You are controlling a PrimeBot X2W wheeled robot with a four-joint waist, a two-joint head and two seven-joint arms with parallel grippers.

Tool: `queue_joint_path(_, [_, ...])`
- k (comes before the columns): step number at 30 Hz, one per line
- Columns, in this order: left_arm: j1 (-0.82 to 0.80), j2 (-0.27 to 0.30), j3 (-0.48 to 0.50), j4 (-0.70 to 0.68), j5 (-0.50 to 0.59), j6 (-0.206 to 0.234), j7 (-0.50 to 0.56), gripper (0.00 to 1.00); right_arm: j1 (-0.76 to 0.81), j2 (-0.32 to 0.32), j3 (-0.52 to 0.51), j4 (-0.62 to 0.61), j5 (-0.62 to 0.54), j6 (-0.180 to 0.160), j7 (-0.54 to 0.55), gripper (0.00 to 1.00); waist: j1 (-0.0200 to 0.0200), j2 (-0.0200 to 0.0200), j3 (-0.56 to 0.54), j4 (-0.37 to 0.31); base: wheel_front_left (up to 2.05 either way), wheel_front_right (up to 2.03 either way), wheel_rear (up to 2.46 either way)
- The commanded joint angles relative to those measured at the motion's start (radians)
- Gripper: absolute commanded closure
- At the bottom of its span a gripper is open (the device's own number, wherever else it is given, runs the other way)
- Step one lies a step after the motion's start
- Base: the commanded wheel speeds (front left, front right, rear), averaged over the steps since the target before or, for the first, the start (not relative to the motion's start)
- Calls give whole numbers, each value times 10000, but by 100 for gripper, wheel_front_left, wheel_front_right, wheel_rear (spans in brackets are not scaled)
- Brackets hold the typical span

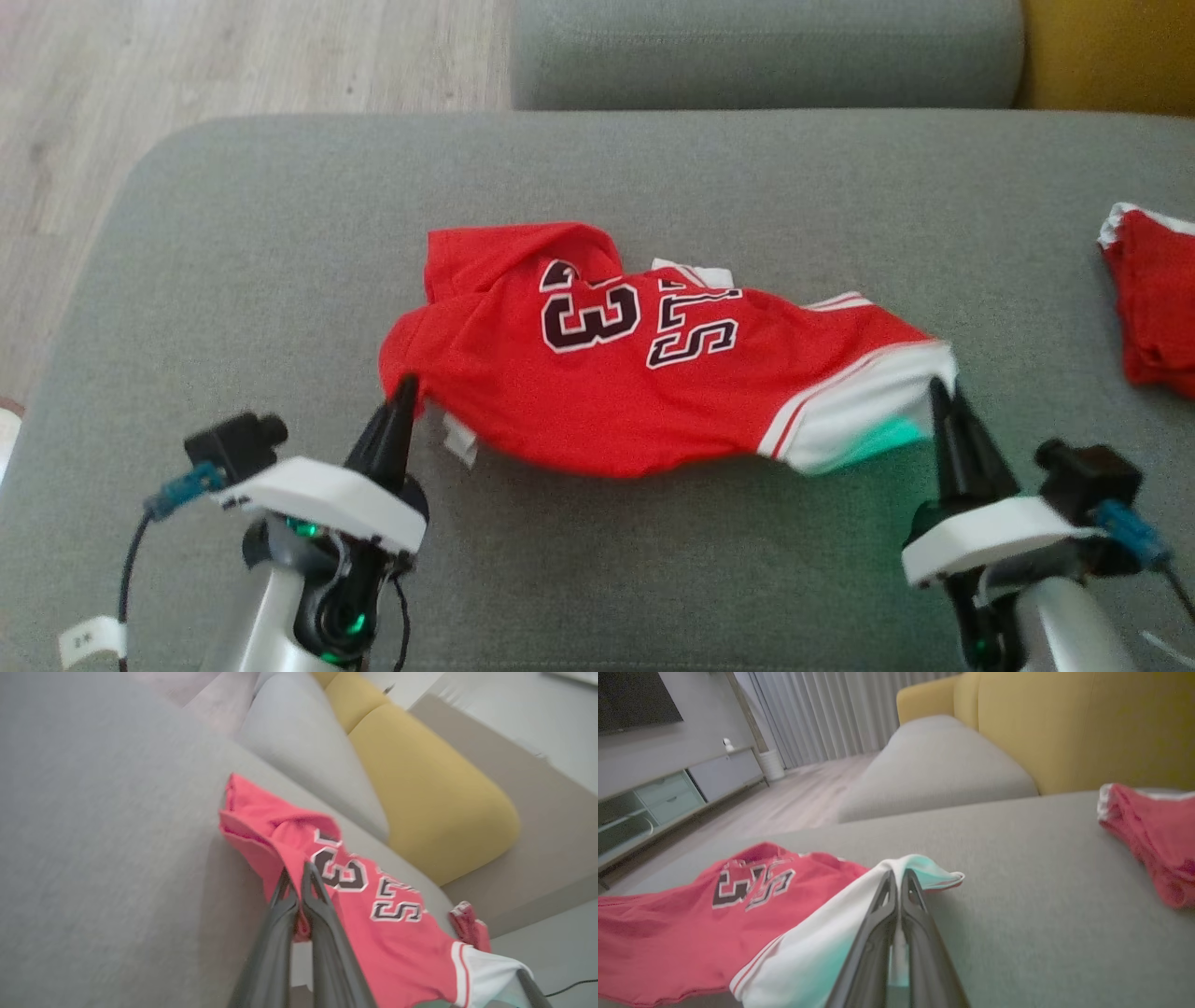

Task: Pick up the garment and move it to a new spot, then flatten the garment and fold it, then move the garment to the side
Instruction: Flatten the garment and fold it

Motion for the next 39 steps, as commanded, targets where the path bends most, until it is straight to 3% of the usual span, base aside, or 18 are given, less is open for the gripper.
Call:
queue_joint_path(1, [-217,186,227,-968,-109,-64,-113,100,-375,-54,85,-780,7,65,-195,100,0,0,-204,-26,0,0,0])
queue_joint_path(7, [-71,583,195,-3313,-200,-55,134,100,-465,-54,-326,-2701,-106,65,-81,100,0,0,-550,-121,0,0,0])
queue_joint_path(14, [-167,1049,384,-6332,-34,266,562,100,-479,-54,-828,-5336,31,65,387,100,0,0,-854,-347,0,0,0])
queue_joint_path(20, [-280,1264,869,-9005,-195,927,1133,100,-151,-54,-1170,-7706,535,65,905,100,0,0,-969,-605,0,0,0])
queue_joint_path(26, [-891,1595,1111,-10466,-398,1356,1970,100,-182,-54,-1268,-9393,393,65,1428,100,0,0,-852,-787,0,0,0])
queue_joint_path(33, [-1851,1989,728,-10194,-278,1456,2890,100,-788,-54,-1097,-10085,-90,65,2309,100,0,0,-312,-974,0,0,0])
queue_joint_path(39, [-3112,1990,482,-8293,-117,1280,3005,100,-2327,-62,-453,-8423,-238,65,2849,100,0,0,942,-1108,0,0,0])
